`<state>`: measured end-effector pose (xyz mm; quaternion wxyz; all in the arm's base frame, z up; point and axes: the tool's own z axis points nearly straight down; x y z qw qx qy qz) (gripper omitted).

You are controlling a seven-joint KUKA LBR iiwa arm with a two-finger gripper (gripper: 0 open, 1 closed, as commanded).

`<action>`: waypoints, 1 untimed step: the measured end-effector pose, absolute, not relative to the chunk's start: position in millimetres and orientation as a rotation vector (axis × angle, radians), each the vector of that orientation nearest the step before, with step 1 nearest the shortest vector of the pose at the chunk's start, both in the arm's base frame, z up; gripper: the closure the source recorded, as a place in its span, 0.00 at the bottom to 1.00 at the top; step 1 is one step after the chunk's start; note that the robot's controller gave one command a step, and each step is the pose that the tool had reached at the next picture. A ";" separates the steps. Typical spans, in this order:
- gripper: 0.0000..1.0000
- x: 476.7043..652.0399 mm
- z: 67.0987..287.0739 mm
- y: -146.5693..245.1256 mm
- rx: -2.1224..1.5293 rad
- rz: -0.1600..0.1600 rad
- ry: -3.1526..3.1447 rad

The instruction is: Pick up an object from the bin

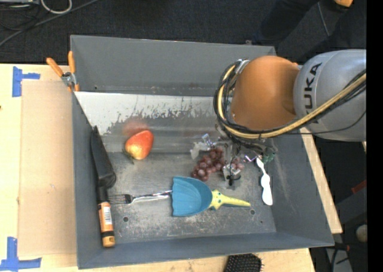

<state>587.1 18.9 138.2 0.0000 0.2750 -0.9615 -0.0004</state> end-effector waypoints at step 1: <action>1.00 576.7 87.4 9.7 0.702 -0.001 -3.060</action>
Offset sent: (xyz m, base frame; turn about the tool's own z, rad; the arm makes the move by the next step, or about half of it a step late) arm 0.0000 0.0000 0.0000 0.0000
